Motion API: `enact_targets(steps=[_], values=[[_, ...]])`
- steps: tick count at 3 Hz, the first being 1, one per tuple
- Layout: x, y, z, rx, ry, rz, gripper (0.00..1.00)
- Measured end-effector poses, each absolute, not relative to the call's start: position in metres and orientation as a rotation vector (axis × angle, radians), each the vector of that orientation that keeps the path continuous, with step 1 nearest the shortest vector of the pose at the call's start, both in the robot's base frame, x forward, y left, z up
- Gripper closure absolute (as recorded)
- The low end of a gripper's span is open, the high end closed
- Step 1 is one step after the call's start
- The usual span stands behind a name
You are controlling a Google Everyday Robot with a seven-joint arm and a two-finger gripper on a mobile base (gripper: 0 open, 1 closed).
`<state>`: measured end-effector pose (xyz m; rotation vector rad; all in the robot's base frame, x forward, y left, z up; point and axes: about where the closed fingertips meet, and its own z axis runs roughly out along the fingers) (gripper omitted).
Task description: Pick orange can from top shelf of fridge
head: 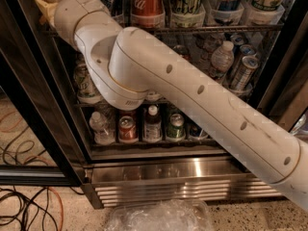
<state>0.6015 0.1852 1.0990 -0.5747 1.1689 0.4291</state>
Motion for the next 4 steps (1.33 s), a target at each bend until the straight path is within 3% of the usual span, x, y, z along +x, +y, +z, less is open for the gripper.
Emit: enact_targets(steps=[4], values=[[0.579, 0.177, 1.106, -0.606, 1.15, 0.415, 1.0]])
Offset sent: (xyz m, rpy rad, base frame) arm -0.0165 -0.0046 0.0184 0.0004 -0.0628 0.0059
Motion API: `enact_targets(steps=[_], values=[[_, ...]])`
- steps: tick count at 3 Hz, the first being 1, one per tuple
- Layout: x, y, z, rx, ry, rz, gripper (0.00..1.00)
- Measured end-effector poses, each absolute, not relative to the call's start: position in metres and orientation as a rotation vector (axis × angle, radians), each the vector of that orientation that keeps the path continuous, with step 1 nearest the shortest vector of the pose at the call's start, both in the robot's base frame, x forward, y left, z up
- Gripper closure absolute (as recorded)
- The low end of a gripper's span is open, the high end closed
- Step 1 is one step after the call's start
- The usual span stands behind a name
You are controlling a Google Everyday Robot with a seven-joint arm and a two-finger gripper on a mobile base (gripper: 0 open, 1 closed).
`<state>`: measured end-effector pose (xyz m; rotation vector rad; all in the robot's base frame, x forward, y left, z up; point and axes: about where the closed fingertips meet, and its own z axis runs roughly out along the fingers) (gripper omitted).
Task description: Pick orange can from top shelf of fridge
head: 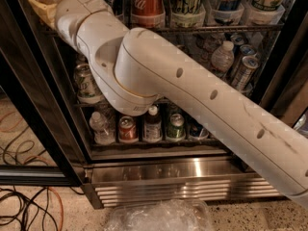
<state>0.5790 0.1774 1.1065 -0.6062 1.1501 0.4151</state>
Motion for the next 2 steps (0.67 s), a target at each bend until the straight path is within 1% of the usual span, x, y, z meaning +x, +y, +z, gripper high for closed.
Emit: enact_targets(steps=[2], values=[[0.568, 0.172, 1.077, -0.665, 1.211, 0.412, 1.0]])
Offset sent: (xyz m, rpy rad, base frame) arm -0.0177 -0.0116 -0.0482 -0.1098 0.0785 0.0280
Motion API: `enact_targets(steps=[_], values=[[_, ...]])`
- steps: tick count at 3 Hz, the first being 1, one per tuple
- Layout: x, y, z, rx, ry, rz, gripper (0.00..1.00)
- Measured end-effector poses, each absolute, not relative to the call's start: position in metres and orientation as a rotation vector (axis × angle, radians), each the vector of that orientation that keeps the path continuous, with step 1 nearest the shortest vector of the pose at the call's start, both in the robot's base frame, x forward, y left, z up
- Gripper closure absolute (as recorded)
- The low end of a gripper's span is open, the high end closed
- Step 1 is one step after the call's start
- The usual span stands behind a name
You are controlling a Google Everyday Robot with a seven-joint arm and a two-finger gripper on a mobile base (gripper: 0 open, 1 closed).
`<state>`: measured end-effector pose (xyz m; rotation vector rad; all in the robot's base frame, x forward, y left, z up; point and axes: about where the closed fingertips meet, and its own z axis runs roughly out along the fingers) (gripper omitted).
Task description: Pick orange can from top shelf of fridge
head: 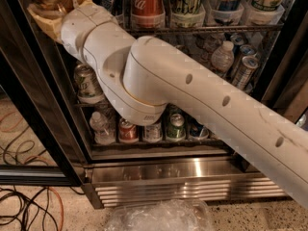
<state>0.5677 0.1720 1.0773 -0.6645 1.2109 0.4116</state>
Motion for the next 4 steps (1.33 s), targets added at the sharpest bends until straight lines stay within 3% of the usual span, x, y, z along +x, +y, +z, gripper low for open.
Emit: enact_targets(steps=[4], values=[[0.533, 0.154, 1.06, -0.697, 1.267, 0.374, 1.0]])
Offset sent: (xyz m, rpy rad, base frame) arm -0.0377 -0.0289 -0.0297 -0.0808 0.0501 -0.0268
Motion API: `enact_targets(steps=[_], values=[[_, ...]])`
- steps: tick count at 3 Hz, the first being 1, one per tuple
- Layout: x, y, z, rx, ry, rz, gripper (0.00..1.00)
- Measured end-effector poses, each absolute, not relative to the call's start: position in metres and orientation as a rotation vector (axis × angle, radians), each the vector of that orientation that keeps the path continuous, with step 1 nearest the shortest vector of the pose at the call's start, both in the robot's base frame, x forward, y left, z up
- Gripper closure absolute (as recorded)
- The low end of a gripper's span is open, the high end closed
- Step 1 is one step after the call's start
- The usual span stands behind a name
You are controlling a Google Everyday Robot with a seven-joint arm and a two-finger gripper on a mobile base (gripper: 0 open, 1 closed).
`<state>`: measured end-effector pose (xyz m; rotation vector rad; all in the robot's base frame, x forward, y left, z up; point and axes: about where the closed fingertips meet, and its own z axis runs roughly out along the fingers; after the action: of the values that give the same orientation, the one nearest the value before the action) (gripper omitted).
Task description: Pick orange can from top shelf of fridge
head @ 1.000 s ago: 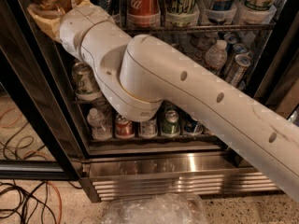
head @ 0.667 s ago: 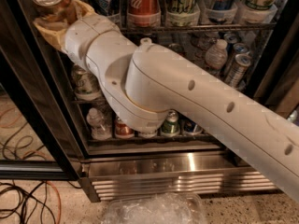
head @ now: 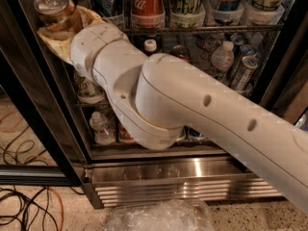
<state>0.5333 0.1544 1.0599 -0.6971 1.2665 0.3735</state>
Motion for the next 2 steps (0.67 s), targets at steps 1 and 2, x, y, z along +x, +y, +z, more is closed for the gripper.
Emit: enact_targets(steps=[1, 2], values=[[0.513, 0.142, 1.051, -0.715, 1.304, 0.35, 1.0], [0.497, 0.132, 1.041, -0.728, 1.342, 0.341, 1.0]])
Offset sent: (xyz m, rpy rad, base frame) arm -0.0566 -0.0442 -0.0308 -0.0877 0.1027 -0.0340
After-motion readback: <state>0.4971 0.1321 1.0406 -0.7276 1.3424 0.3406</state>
